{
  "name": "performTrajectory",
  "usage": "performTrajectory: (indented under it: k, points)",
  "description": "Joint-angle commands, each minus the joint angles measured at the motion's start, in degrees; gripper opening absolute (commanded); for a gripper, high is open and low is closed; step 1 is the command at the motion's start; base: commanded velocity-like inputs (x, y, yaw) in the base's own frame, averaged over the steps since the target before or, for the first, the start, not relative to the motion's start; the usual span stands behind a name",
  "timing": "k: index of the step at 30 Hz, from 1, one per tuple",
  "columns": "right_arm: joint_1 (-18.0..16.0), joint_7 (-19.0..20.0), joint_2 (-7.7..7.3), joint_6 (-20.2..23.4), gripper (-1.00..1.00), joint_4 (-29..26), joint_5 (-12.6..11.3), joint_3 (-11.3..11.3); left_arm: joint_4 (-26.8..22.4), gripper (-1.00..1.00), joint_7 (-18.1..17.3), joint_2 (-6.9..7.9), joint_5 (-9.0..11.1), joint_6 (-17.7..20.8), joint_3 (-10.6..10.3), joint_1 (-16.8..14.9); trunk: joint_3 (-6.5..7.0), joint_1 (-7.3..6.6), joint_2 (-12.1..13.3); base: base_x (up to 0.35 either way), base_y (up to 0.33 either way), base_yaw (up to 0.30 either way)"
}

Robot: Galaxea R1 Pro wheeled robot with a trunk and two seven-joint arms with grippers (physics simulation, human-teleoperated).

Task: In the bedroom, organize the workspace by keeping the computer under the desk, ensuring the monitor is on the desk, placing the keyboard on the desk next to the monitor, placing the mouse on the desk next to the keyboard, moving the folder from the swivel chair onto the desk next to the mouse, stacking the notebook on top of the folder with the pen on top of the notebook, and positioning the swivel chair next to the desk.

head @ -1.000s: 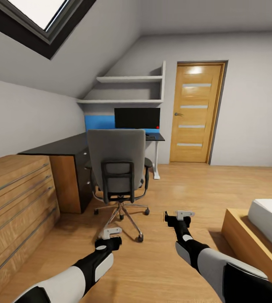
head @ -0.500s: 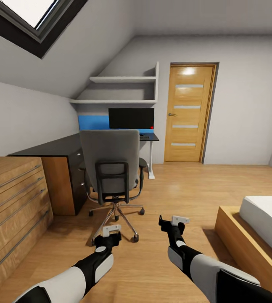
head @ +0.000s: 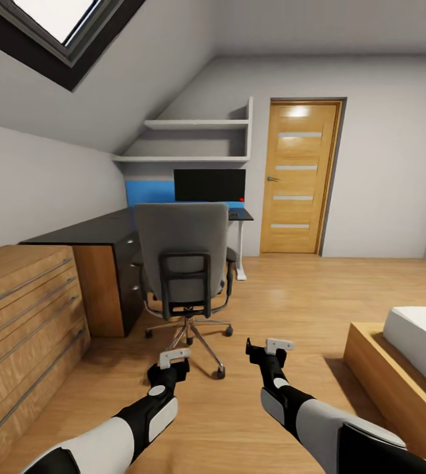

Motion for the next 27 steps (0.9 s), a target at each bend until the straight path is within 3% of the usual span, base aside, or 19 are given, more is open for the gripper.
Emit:
performTrajectory:
  k: [1, 8, 19, 27]
  points:
    - [0.0, -0.5, 0.02, 0.0, 1.0, -0.1, -0.1, 0.5, 0.0, 1.0, 0.3, 0.03, 0.5, -0.2, -0.5, 0.0, -0.06, -0.01, 0.0, 0.0, 0.284, 0.0]
    - [0.0, -0.5, 0.1, 0.0, 1.0, -0.3, -0.1, 0.5, 0.0, 1.0, 0.6, 0.05, 0.4, -0.3, -0.5, 0.0, -0.06, -0.01, 0.0, 0.004, 0.262, 0.0]
    - [0.0, -0.5, 0.39, 0.0, 1.0, -0.2, -0.1, 0.4, 0.0, 1.0, 0.7, -0.04, 0.3, -0.6, -0.5, 0.0, -0.06, -0.01, 0.0, 0.091, 0.085, 0.0]
    - [0.0, -0.4, 0.41, -0.1, 1.0, 0.0, -0.1, 0.5, 0.0, 1.0, 0.7, -0.15, 0.2, -0.8, -0.6, 0.0, -0.06, -0.01, 0.0, 0.272, 0.051, 0.0]
